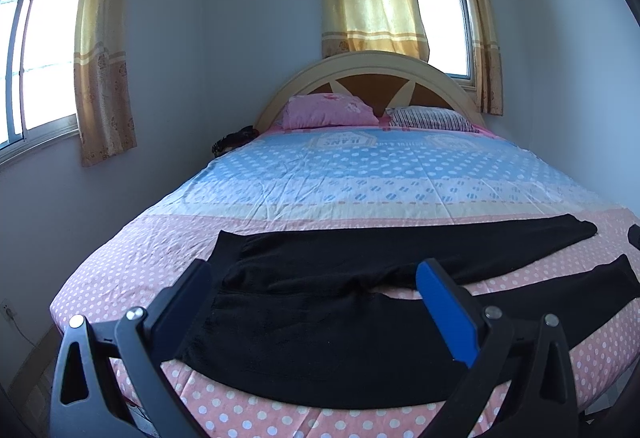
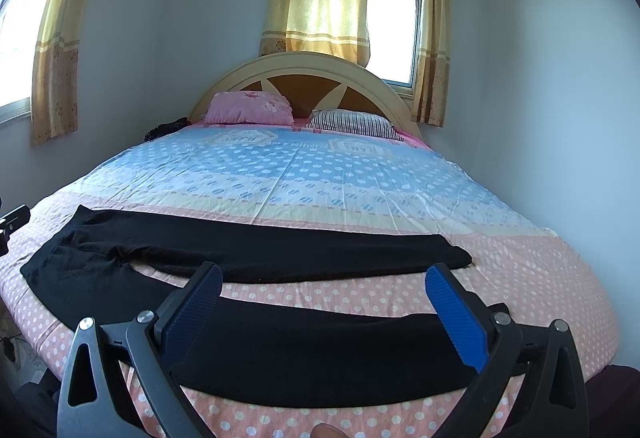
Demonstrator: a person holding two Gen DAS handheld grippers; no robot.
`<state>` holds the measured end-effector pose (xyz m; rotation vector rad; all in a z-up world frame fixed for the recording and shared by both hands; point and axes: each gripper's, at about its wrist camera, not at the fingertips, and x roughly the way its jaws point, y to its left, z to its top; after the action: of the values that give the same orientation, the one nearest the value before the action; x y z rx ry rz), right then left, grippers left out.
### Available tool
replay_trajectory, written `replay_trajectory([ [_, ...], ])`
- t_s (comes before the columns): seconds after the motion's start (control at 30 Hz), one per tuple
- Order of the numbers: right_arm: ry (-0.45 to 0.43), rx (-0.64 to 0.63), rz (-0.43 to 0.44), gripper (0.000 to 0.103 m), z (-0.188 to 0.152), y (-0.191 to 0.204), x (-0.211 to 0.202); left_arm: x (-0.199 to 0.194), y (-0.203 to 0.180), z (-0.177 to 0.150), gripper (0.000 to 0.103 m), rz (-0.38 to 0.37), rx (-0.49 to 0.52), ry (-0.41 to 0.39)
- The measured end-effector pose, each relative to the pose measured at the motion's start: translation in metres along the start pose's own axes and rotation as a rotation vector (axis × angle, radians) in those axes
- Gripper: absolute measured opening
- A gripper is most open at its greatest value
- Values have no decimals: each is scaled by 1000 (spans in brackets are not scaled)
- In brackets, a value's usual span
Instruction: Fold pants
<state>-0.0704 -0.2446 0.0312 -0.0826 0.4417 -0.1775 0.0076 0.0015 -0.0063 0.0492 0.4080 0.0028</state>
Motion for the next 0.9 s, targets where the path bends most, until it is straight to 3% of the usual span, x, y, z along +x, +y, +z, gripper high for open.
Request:
replay_trajectory([
  [0.33, 25, 2, 9, 102, -6, 2, 11, 16, 4, -5, 103, 7, -9, 19],
  [0.47, 40, 8, 28, 102, -11, -1, 19, 34, 16, -1, 103, 43, -17, 26],
  [0.63, 75, 37, 47, 102, -13, -15, 39, 78, 60, 22, 103, 104, -57, 48],
  [0.9, 186, 14, 18, 101, -3, -61, 93, 180, 135, 34, 103, 133, 34, 197],
])
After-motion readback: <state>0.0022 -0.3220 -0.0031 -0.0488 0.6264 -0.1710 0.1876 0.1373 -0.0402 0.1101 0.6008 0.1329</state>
